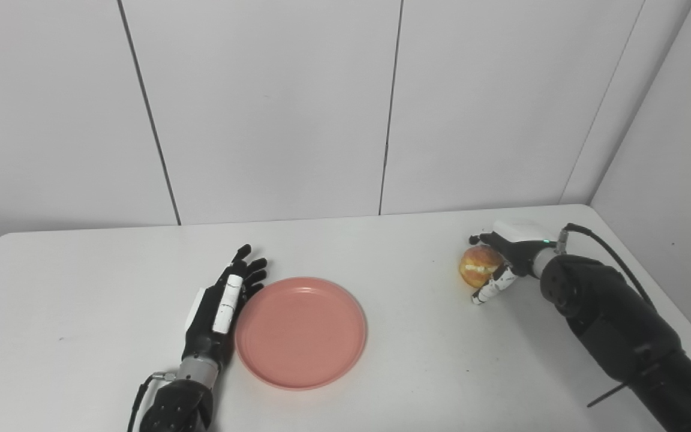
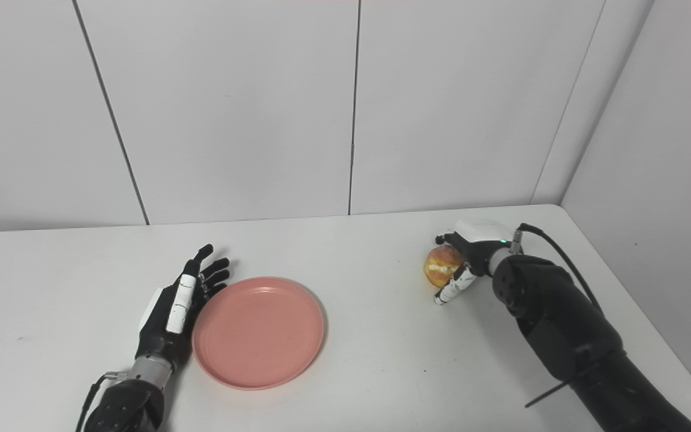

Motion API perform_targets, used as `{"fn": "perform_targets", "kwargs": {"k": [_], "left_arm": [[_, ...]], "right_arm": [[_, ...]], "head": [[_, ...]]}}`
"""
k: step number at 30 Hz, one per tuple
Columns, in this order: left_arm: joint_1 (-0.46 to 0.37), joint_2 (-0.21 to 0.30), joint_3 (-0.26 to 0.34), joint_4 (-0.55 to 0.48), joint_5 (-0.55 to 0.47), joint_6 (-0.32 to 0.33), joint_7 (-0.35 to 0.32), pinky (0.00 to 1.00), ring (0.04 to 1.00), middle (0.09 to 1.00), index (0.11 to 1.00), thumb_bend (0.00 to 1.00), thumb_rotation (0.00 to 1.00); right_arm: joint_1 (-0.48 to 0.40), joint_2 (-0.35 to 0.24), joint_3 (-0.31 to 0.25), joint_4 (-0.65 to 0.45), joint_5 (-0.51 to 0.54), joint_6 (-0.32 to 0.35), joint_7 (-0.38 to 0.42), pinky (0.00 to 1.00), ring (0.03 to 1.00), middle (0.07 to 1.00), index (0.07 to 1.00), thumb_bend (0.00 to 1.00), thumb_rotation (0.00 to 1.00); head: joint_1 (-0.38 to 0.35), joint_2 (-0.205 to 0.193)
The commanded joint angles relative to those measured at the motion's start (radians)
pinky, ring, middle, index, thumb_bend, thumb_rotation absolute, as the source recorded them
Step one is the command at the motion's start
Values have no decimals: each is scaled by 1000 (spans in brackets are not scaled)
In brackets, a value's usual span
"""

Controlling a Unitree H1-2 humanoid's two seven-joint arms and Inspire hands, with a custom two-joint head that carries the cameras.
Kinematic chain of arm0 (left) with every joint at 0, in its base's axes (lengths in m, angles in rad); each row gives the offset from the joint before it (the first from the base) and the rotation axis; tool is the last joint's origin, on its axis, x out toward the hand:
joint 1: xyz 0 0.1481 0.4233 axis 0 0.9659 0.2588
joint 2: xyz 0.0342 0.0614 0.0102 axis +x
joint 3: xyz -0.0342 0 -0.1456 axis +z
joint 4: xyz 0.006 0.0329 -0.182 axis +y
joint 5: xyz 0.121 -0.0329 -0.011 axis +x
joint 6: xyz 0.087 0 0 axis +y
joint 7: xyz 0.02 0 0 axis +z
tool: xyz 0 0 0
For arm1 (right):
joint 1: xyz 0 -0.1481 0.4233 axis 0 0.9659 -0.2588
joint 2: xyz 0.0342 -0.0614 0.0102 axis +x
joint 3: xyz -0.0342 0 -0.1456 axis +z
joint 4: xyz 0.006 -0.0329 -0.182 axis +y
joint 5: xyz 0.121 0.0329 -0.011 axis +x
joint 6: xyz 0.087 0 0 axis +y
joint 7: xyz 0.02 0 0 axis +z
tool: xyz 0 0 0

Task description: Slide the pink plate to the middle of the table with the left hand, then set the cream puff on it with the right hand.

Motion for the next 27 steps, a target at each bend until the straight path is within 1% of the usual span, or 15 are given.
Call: {"fn": "perform_targets", "kwargs": {"k": [1,3,4,5,8,9,10,11,12,13,15,17,19,24,27], "left_arm": [[5,-9,-14,-16,0,18,-13,844,858,855,911,850,934],[6,-10,-15,-20,1,22,-11,829,856,853,913,840,934],[6,-10,-15,-21,0,23,-12,829,856,853,913,840,934],[6,-10,-15,-21,0,22,-13,834,859,855,915,833,934],[6,-8,-17,-20,1,20,-14,827,860,855,914,838,940],[6,-8,-17,-22,1,23,-13,828,859,854,913,843,939],[7,-8,-17,-23,0,26,-12,830,858,854,913,846,938],[7,-8,-16,-25,-1,27,-12,835,858,855,914,835,938],[8,-8,-17,-26,0,28,-12,835,858,855,914,834,938],[8,-8,-17,-27,0,30,-12,838,858,854,915,831,941],[8,-8,-16,-29,-2,34,-12,839,857,852,914,826,941],[7,-8,-16,-28,-5,36,-14,868,861,855,917,832,936],[6,-7,-17,-27,-5,34,-15,860,860,856,920,829,938],[4,-5,-20,-21,-1,23,-15,832,858,858,918,829,943],[4,-6,-18,-23,-2,29,-13,847,859,860,919,826,941]], "right_arm": [[-35,-22,-12,-12,10,-31,-36,685,884,919,846,1000,295],[-32,-19,-17,-14,18,-35,-52,618,815,885,825,1000,260],[-30,-19,-18,-14,22,-37,-61,618,815,885,825,1000,260],[-28,-19,-17,-13,25,-43,-73,609,800,870,818,1000,235],[-25,-17,-15,-6,33,-56,-100,577,738,799,789,979,175],[-25,-17,-14,-6,35,-57,-101,515,637,716,756,943,137],[-28,-17,-8,1,34,-56,-97,476,575,664,736,920,114],[-31,-17,-4,6,34,-55,-94,383,463,542,684,685,37],[-33,-17,2,12,31,-53,-92,374,452,530,679,662,29],[-35,-17,7,17,28,-53,-90,340,420,483,584,583,12],[-37,-19,15,24,24,-55,-92,311,410,482,534,535,3],[-39,-21,26,30,16,-55,-93,322,429,499,496,523,0],[-41,-23,34,34,14,-53,-91,367,452,518,469,520,0],[-44,-28,45,37,15,-52,-82,418,472,533,448,517,0],[-44,-32,46,32,20,-50,-77,429,475,534,447,516,0]], "head": [[1,1],[0,2],[1,3],[1,3],[2,6],[2,6],[2,6],[2,6],[3,7],[3,7],[3,7],[3,8],[4,7],[5,7],[5,7]]}}
